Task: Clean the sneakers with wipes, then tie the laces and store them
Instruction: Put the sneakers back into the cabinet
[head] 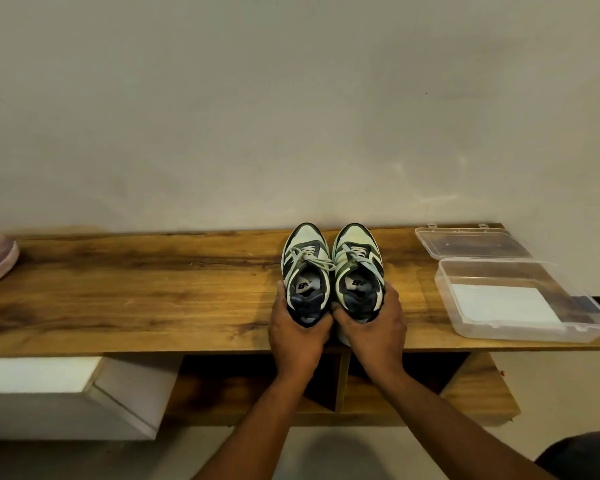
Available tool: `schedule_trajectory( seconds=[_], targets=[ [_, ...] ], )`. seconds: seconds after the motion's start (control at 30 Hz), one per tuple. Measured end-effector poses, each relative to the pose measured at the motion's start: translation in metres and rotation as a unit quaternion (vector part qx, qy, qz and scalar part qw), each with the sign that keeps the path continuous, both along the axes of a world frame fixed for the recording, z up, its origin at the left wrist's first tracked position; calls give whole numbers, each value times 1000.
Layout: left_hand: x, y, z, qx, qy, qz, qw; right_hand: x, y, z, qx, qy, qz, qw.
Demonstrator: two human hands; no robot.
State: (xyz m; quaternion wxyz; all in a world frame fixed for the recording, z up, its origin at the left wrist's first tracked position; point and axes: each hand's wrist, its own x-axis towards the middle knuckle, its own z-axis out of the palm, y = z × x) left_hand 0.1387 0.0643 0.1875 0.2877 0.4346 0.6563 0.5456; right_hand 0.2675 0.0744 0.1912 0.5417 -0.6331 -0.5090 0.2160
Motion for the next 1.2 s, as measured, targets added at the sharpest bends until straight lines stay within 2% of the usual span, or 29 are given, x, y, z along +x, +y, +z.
schedule_trajectory(
  seconds=[0.2, 0.4, 0.53, 0.7, 0.83, 1.2],
  targets=[
    [1, -22, -1, 11, -14, 9, 1000, -1, -18, 3, -9, 10, 4, 1000],
    [-12, -61, -4, 16, 42, 74, 996, -1, -53, 1, -22, 17, 23, 999],
    [-16, -77, 1, 13, 69, 83, 994, -12, -73, -6, -36, -16, 18, 999],
    [-14, -73, 4, -19, 36, 99, 994, -23, -79, -8, -37, -31, -15, 999],
    [-12, -75, 5, -1, 30, 111, 993, -27, -83, -6, -26, -60, -28, 998],
    [-40, -127, 24, -3, 1, 194, 981, -62, -128, 16, 8, -77, 1, 997]
  ],
)
